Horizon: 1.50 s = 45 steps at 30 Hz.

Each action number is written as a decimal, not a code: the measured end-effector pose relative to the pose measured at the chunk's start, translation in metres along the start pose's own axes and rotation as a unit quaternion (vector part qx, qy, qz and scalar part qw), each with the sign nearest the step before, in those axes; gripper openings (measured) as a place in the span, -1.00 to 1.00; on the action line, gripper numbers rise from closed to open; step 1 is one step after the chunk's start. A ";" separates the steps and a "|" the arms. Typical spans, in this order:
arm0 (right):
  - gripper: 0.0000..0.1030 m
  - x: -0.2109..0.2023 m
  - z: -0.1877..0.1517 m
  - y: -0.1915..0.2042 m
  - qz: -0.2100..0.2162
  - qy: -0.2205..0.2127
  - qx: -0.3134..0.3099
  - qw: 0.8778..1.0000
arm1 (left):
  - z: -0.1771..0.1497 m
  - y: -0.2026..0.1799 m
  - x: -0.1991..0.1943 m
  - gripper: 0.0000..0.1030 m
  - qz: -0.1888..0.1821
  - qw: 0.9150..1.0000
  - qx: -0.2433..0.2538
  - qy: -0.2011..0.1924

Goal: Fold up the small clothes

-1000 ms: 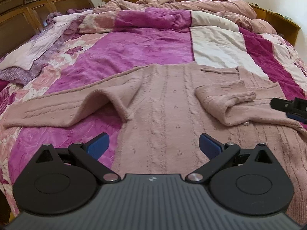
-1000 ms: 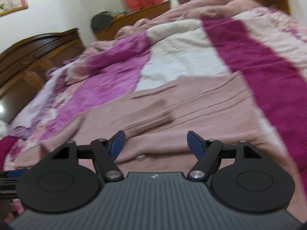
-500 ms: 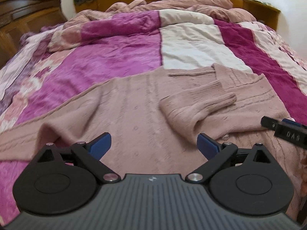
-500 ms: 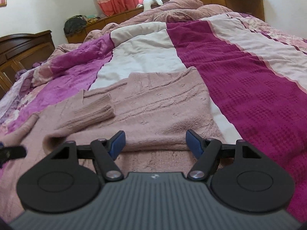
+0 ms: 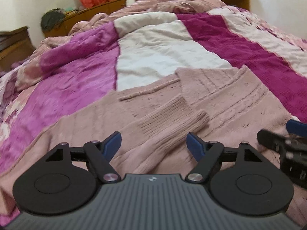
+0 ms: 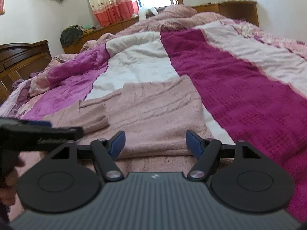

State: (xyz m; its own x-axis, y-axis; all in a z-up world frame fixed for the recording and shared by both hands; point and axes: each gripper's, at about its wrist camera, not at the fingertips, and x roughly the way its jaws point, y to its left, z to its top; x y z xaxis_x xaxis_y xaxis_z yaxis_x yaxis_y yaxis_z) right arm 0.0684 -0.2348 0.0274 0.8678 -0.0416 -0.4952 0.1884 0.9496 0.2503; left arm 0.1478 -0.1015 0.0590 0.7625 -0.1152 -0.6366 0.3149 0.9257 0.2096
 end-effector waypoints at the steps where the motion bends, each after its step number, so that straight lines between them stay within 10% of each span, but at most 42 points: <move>1: 0.38 0.001 -0.002 0.000 0.000 0.000 0.000 1.000 | 0.000 -0.004 0.004 0.57 -0.003 1.000 0.007 0.002; 3: 0.37 0.001 -0.003 0.000 0.001 -0.001 -0.004 1.000 | 0.000 -0.011 0.015 0.35 0.002 1.000 0.022 0.004; 6: 0.37 0.002 -0.004 -0.001 0.002 0.001 -0.003 1.000 | -0.001 -0.012 0.018 -0.68 -0.020 1.000 0.015 -0.004; 8: 0.37 0.002 -0.005 -0.002 0.005 0.001 0.000 1.000 | 0.001 -0.009 0.011 -0.73 -0.010 1.000 0.000 -0.017; 15: 0.37 0.003 -0.005 -0.002 0.003 0.002 -0.005 1.000 | -0.002 0.038 -0.016 -0.74 0.045 0.995 -0.067 -0.057; 22: 0.37 0.004 -0.006 0.000 -0.002 0.002 -0.014 1.000 | -0.042 0.111 -0.012 -0.72 0.095 0.987 -0.130 0.004; 31: 0.37 0.004 -0.007 0.002 -0.006 0.004 -0.021 1.000 | -0.084 0.149 -0.027 -0.40 0.084 0.978 -0.187 0.039; 45: 0.39 0.012 0.052 -0.024 -0.015 0.011 0.000 1.000 | -0.055 0.159 -0.073 -0.38 0.009 0.977 -0.211 -0.007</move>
State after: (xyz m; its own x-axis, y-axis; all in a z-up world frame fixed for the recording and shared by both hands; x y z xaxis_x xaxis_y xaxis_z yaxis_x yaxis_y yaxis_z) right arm 0.0985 -0.2746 0.0585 0.8516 -0.0632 -0.5204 0.2140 0.9482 0.2349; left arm 0.1115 0.0739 0.0977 0.7739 -0.1006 -0.6252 0.0429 0.9934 -0.1067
